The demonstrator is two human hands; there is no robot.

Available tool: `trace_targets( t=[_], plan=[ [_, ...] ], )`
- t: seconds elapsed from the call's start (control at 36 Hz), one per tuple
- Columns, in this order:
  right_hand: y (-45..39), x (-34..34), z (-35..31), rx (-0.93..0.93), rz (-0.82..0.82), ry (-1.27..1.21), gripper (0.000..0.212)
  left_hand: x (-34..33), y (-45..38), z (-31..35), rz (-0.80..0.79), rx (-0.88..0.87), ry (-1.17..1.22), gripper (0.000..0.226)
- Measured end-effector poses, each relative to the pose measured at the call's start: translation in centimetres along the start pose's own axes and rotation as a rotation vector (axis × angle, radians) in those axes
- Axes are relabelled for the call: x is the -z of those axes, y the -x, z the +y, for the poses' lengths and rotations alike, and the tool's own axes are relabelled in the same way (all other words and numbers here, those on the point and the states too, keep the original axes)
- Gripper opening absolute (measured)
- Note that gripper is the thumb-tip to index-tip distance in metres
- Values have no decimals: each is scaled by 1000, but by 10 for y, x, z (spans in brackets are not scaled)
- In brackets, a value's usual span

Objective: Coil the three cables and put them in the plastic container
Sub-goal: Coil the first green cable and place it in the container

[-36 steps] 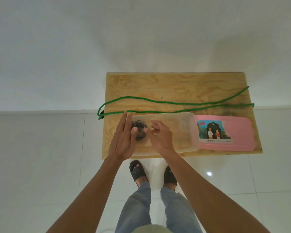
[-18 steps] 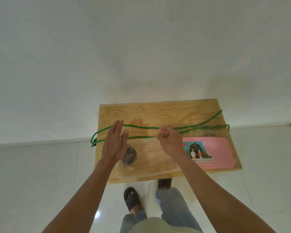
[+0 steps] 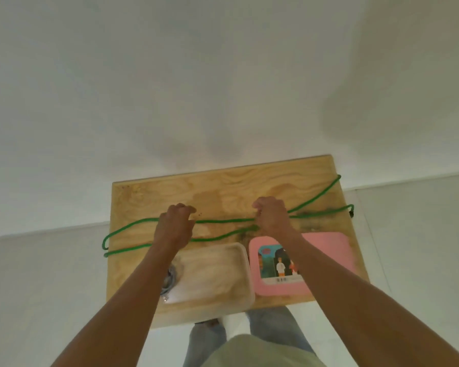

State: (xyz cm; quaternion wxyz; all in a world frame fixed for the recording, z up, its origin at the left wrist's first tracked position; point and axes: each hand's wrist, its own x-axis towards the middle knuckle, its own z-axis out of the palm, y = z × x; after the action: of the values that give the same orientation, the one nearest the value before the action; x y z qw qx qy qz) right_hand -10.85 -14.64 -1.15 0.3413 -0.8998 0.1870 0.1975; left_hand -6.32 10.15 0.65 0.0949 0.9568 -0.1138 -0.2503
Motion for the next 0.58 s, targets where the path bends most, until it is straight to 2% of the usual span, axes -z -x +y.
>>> trace_targets(
  t=[0.14,0.31,0.44,0.53,0.58],
  plan=[
    [-22,2,4,77,-155,197,21,-18,-22,7,-122,34,-193,35],
    [-28,-2,2,119,-270,341,31,-32,-33,3,-109,47,-277,24],
    [-26,-5,-1,210,-266,431,33,-28,-33,5,-96,62,-274,33],
    [-21,0,-16,221,-211,438,41,-12,-30,5,-28,73,-170,21],
    [-18,6,-32,233,-162,448,36,5,-27,3,46,61,-60,14]
  ],
)
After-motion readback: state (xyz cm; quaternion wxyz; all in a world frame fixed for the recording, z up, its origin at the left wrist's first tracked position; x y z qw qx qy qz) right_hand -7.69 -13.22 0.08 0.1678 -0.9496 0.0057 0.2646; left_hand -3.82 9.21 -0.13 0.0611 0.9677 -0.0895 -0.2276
